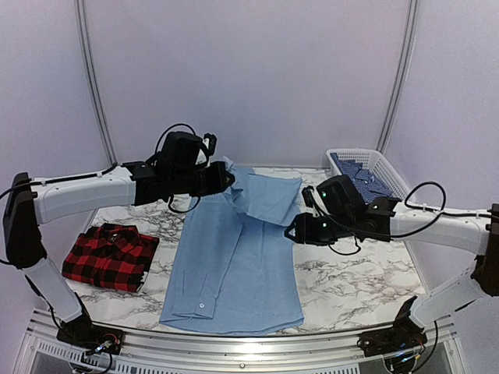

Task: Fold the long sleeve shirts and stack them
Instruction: Pick up the corner of the shirt from the center of the board.

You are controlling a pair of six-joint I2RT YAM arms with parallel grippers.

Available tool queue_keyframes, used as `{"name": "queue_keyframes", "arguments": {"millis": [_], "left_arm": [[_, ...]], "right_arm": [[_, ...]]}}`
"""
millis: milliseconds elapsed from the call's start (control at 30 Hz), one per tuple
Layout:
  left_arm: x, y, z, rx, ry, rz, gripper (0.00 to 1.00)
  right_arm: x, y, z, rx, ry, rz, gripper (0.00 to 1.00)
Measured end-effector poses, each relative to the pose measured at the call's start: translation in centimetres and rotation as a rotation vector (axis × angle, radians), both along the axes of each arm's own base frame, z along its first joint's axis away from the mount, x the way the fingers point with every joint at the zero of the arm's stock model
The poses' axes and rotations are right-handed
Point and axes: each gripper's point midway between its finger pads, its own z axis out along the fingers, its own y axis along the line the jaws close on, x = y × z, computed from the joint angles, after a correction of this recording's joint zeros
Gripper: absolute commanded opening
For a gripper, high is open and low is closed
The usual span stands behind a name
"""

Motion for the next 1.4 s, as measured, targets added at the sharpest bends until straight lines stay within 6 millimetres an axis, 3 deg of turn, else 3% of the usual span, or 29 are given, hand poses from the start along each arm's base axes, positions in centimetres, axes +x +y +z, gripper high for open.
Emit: {"name": "queue_keyframes", "arguments": {"millis": [100,200,467,767,1067,1400], "left_arm": [[1.3,0.9,3.0,-0.031,-0.044,0.025,0.0],[2.3,1.6,4.9,-0.044,-0.076,0.042,0.0],[3.8,3.2,7.0,-0.029,-0.106,0.057,0.0],[4.9,3.9,9.9,-0.054,-0.153,0.046,0.0],[5.9,3.2,11.1,-0.065,-0.175,0.02,0.0],[6.4,2.7,10.4,-0.057,-0.163,0.01,0.0]], "right_arm": [[-2.5,-2.2,-2.9,-0.063,0.066,0.003,0.46],[-5.1,-3.5,-4.4,-0.093,0.112,0.014,0.43],[-12.3,-2.4,-7.1,-0.138,0.216,0.114,0.31],[-17.0,-2.9,-10.0,-0.198,0.321,0.114,0.27],[-18.3,-3.3,-11.8,-0.212,0.375,0.084,0.26],[-18.1,-2.9,-12.9,-0.203,0.385,0.067,0.21]]}}
